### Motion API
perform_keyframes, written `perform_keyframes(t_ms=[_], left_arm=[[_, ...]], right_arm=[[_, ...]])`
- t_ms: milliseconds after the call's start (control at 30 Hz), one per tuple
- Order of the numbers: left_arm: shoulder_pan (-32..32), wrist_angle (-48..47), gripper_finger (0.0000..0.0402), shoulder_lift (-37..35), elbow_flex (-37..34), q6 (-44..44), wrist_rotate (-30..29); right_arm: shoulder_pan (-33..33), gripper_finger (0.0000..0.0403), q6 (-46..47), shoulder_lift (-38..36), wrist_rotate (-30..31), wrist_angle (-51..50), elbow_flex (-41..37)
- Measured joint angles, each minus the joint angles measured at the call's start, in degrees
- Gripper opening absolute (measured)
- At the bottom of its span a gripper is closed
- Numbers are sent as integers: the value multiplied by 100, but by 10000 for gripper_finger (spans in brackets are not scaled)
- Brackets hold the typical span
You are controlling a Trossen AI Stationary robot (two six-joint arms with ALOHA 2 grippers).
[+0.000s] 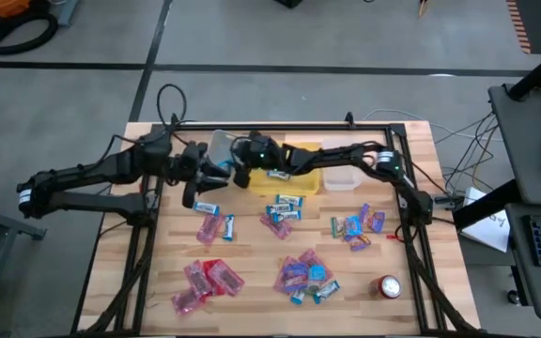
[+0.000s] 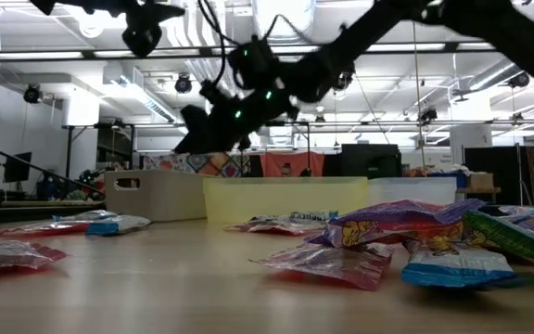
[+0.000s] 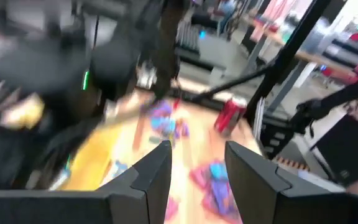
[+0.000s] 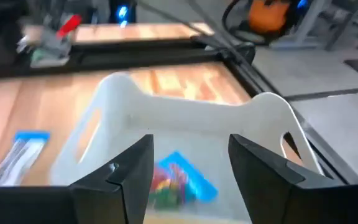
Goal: Sort candy
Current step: Put the red candy into the transparent bin
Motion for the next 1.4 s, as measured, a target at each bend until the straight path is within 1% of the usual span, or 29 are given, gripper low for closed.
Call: perform_keyframes(t_ms=[100, 233, 333, 433, 533, 633, 733, 967, 1167, 1267, 1400], left_arm=[[-207, -411, 133, 0, 0, -151, -422], [-600, -1029, 133, 0, 0, -733, -1117], [-976, -1640, 133, 9, 0, -1402, -1646], [-1379, -2176, 133, 156, 0, -2218, -2176], [-1746, -2709, 132, 444, 0, -3048, -2313], [-2150, -3160, 132, 768, 0, -3760, -2319], [-2519, -3418, 132, 1113, 0, -4336, -2314], [-3129, -3732, 132, 1800, 0, -5317, -2180], [-3167, -3813, 136, 2437, 0, -5510, -2267], [-3167, -3807, 149, 2748, 2, -5515, -2456], [-3167, -3788, 177, 3124, 4, -5515, -2502]], right_arm=[[55, 194, -212, -594, -132, -1076, -42], [177, 187, -268, -1401, -158, -2523, -54], [299, 183, -191, -1955, -146, -3666, -69], [452, 182, -35, -2459, -155, -4489, -70], [620, 184, 90, -2888, -154, -5016, -74], [817, 184, 176, -3210, -145, -5464, -111], [1022, 183, 326, -3492, -151, -5771, -114], [1353, 183, 657, -3884, -146, -6313, -116], [1533, 183, 723, -3936, -151, -6444, -120], [1593, 183, 723, -3891, -147, -6458, -123], [1627, 183, 752, -3825, -147, -6510, -123]])
